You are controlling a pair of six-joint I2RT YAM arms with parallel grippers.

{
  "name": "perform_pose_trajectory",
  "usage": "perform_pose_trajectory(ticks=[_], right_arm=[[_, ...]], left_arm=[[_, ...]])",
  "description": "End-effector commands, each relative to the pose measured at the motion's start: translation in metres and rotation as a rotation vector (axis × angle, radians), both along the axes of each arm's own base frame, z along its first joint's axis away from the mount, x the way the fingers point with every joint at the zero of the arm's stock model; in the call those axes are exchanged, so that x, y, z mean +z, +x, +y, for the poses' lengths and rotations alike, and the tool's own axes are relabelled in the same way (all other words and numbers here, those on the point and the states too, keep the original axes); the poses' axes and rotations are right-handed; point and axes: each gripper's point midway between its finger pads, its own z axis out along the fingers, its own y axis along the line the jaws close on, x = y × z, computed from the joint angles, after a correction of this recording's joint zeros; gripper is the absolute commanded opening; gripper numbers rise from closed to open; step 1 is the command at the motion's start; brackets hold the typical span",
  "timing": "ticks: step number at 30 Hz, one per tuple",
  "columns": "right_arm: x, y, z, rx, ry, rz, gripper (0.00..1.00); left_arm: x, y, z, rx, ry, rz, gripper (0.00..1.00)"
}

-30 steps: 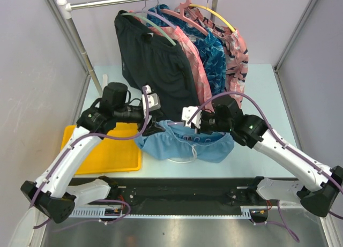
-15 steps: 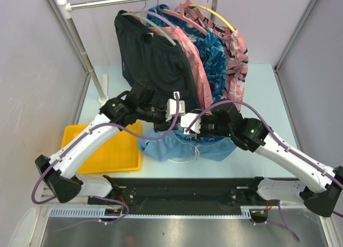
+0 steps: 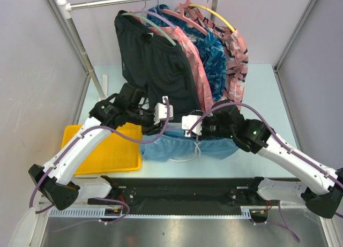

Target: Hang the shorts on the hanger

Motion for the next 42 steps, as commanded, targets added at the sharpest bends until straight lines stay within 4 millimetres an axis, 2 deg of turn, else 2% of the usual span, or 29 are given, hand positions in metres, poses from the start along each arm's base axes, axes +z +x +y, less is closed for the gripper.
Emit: perform_pose_trajectory(ticks=[1, 4, 7, 8, 14, 21, 24, 25, 27, 29, 32, 35, 39, 41, 42], right_arm=[[0.059, 0.004, 0.007, 0.015, 0.156, -0.135, 0.00], [0.061, 0.002, 0.013, 0.049, 0.160, -0.151, 0.00], [0.065, -0.001, 0.020, 0.087, 0.167, -0.174, 0.00], [0.066, -0.001, 0.024, 0.101, 0.166, -0.187, 0.00], [0.075, -0.010, 0.041, 0.208, 0.165, -0.274, 0.00], [0.080, -0.026, 0.059, 0.371, 0.138, -0.390, 0.00], [0.081, -0.031, 0.068, 0.416, 0.147, -0.420, 0.00], [0.081, -0.032, 0.071, 0.436, 0.144, -0.437, 0.00], [0.084, -0.035, 0.076, 0.464, 0.156, -0.459, 0.00], [0.085, -0.037, 0.079, 0.486, 0.158, -0.481, 0.00], [0.092, -0.041, 0.086, 0.523, 0.189, -0.512, 0.00], [0.094, -0.046, 0.093, 0.566, 0.203, -0.537, 0.00], [0.095, -0.048, 0.109, 0.599, 0.235, -0.550, 0.00], [0.096, -0.049, 0.115, 0.602, 0.254, -0.553, 0.00], [0.094, -0.049, 0.118, 0.605, 0.256, -0.549, 0.00]], left_arm=[[0.020, -0.018, 0.008, -0.010, -0.055, 0.017, 0.51], [0.052, -0.017, -0.001, 0.004, -0.150, -0.007, 0.62], [0.067, -0.017, -0.005, 0.018, -0.182, 0.015, 0.68], [0.070, -0.023, -0.008, -0.008, -0.198, 0.040, 0.69], [0.058, -0.042, -0.011, -0.008, -0.167, 0.227, 0.65], [0.051, -0.100, -0.004, -0.088, -0.202, 0.508, 0.59], [0.041, -0.112, 0.001, -0.072, -0.210, 0.594, 0.55], [0.031, -0.114, 0.004, -0.054, -0.205, 0.638, 0.54], [0.023, -0.117, 0.008, -0.026, -0.217, 0.709, 0.49], [0.030, -0.115, 0.012, -0.016, -0.300, 0.774, 0.45], [0.030, -0.121, 0.017, -0.009, -0.356, 0.886, 0.35], [0.035, -0.135, 0.021, -0.048, -0.393, 0.902, 0.34], [0.041, -0.148, 0.025, -0.062, -0.418, 0.959, 0.38], [0.043, -0.151, 0.025, -0.071, -0.435, 0.948, 0.36], [0.042, -0.155, 0.026, -0.045, -0.425, 1.021, 0.34]])
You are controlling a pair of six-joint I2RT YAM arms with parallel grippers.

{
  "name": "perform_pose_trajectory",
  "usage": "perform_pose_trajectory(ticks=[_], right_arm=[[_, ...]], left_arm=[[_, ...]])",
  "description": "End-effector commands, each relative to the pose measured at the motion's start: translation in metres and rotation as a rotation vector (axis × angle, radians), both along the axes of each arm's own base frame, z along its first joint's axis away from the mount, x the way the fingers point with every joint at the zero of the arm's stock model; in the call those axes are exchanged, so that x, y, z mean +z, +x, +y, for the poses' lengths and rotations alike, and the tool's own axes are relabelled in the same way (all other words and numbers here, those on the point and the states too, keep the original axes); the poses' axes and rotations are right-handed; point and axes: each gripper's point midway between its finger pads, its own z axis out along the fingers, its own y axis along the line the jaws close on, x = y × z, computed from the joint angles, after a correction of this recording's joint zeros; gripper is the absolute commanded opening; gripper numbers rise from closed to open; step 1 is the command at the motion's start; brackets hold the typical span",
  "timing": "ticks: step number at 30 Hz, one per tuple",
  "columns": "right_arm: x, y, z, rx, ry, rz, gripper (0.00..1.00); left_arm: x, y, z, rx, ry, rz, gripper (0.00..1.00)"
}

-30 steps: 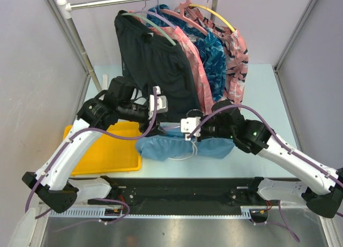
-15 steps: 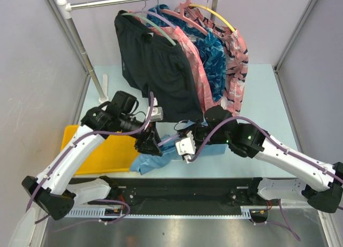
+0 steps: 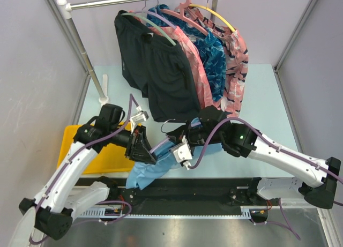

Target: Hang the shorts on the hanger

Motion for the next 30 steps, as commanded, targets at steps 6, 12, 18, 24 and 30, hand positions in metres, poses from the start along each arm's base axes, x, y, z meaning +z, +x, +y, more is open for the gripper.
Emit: perform_pose_trajectory(ticks=[6, 12, 18, 24, 30], right_arm=[[0.061, 0.015, 0.035, -0.011, 0.247, -0.131, 0.17], [0.067, 0.021, 0.032, -0.081, 0.270, -0.111, 0.99], [0.098, 0.041, 0.010, -0.259, 0.377, -0.080, 1.00], [0.127, 0.065, -0.029, -0.465, 0.492, -0.043, 1.00], [0.142, 0.094, -0.066, -0.650, 0.583, -0.020, 1.00]], left_arm=[[0.033, -0.020, 0.009, 0.003, -0.106, 0.146, 0.00], [0.059, 0.003, 0.016, 0.138, -0.137, 0.103, 0.00], [0.088, 0.028, 0.022, 0.271, -0.141, 0.109, 0.01], [0.124, 0.057, 0.034, 0.448, -0.147, 0.127, 0.00], [0.168, 0.130, 0.053, 0.767, -0.168, 0.208, 0.00]])
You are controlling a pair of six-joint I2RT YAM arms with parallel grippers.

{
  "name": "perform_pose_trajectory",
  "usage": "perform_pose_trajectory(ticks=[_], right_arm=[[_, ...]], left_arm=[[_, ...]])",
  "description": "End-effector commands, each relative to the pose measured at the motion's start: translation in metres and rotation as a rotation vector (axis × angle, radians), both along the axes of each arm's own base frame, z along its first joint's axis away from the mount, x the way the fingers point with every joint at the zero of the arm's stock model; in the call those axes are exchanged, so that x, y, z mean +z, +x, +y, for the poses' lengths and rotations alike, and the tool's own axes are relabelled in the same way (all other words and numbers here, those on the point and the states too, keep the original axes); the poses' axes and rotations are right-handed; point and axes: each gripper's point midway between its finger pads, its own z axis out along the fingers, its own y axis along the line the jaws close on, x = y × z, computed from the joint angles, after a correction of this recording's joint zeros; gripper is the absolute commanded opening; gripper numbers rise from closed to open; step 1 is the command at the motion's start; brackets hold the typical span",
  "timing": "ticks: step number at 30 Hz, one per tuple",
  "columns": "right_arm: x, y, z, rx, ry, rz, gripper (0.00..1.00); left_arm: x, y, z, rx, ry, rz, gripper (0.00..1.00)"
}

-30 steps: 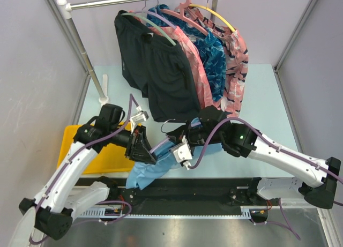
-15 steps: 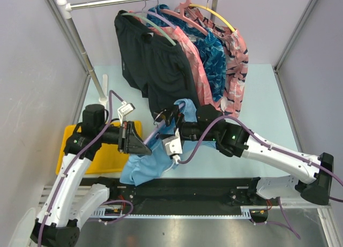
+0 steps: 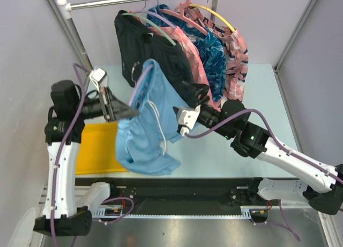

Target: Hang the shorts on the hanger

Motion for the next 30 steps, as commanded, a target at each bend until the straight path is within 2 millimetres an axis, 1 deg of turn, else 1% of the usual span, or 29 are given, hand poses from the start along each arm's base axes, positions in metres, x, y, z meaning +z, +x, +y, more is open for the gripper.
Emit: perform_pose_trajectory(ticks=[1, 2, 3, 4, 5, 6, 7, 9, 10, 11, 12, 14, 15, 16, 17, 18, 19, 20, 21, 22, 23, 24, 25, 27, 28, 29, 30], right_arm=[[0.036, 0.020, -0.036, -0.156, 0.175, 0.026, 1.00], [0.036, 0.025, -0.041, -0.184, 0.183, 0.031, 1.00], [0.036, 0.027, -0.044, -0.195, 0.190, 0.036, 1.00], [0.037, 0.029, -0.049, -0.209, 0.205, 0.047, 1.00], [0.039, 0.032, -0.054, -0.231, 0.216, 0.049, 1.00], [0.039, 0.034, -0.057, -0.242, 0.220, 0.053, 1.00], [0.040, 0.035, -0.060, -0.251, 0.232, 0.061, 1.00], [0.041, 0.039, -0.068, -0.278, 0.243, 0.067, 1.00], [0.040, 0.040, -0.071, -0.289, 0.245, 0.073, 1.00], [0.042, 0.040, -0.075, -0.294, 0.252, 0.075, 1.00], [0.041, 0.042, -0.078, -0.303, 0.252, 0.076, 1.00], [0.042, 0.043, -0.083, -0.313, 0.255, 0.075, 0.99], [0.043, 0.044, -0.085, -0.319, 0.256, 0.075, 1.00], [0.041, 0.044, -0.086, -0.321, 0.249, 0.077, 1.00], [0.042, 0.044, -0.087, -0.322, 0.256, 0.081, 1.00], [0.042, 0.044, -0.089, -0.325, 0.256, 0.080, 1.00], [0.041, 0.044, -0.090, -0.326, 0.253, 0.082, 1.00], [0.042, 0.044, -0.091, -0.329, 0.257, 0.081, 1.00], [0.043, 0.045, -0.093, -0.332, 0.258, 0.078, 1.00], [0.042, 0.046, -0.093, -0.335, 0.255, 0.079, 1.00], [0.043, 0.046, -0.095, -0.338, 0.261, 0.079, 1.00], [0.043, 0.046, -0.095, -0.336, 0.259, 0.077, 1.00], [0.043, 0.047, -0.096, -0.340, 0.257, 0.076, 1.00], [0.044, 0.047, -0.099, -0.342, 0.260, 0.077, 1.00], [0.043, 0.048, -0.100, -0.348, 0.261, 0.078, 1.00], [0.043, 0.048, -0.101, -0.350, 0.260, 0.078, 1.00], [0.044, 0.048, -0.101, -0.348, 0.262, 0.078, 1.00]], left_arm=[[0.052, 0.047, 0.013, 0.226, -0.023, -0.035, 0.00], [0.054, 0.063, 0.016, 0.263, -0.035, 0.018, 0.00], [0.068, 0.074, 0.019, 0.322, -0.039, -0.005, 0.01], [0.074, 0.082, 0.021, 0.354, -0.048, 0.000, 0.01], [0.078, 0.095, 0.025, 0.405, -0.072, 0.042, 0.00], [0.088, 0.102, 0.028, 0.437, -0.094, 0.022, 0.00], [0.094, 0.116, 0.034, 0.504, -0.112, 0.013, 0.00], [0.111, 0.136, 0.039, 0.559, -0.166, -0.012, 0.00], [0.117, 0.148, 0.046, 0.627, -0.195, -0.024, 0.01], [0.125, 0.154, 0.050, 0.662, -0.236, -0.021, 0.01], [0.136, 0.160, 0.052, 0.684, -0.272, -0.079, 0.00], [0.149, 0.174, 0.058, 0.757, -0.308, -0.147, 0.00], [0.159, 0.179, 0.058, 0.761, -0.327, -0.194, 0.00], [0.164, 0.180, 0.050, 0.752, -0.345, -0.208, 0.00], [0.166, 0.187, 0.050, 0.784, -0.368, -0.214, 0.00], [0.177, 0.191, 0.049, 0.785, -0.400, -0.264, 0.00], [0.179, 0.197, 0.051, 0.808, -0.412, -0.268, 0.00], [0.188, 0.199, 0.050, 0.825, -0.435, -0.288, 0.00], [0.189, 0.205, 0.050, 0.836, -0.437, -0.289, 0.00], [0.182, 0.219, 0.049, 0.848, -0.428, -0.260, 0.00], [0.189, 0.222, 0.046, 0.845, -0.442, -0.262, 0.00], [0.189, 0.226, 0.045, 0.846, -0.446, -0.251, 0.00], [0.187, 0.236, 0.044, 0.852, -0.450, -0.249, 0.00], [0.194, 0.240, 0.042, 0.857, -0.470, -0.271, 0.00], [0.190, 0.250, 0.040, 0.858, -0.465, -0.265, 0.02], [0.194, 0.252, 0.038, 0.857, -0.469, -0.266, 0.02], [0.194, 0.255, 0.036, 0.852, -0.472, -0.260, 0.02]])
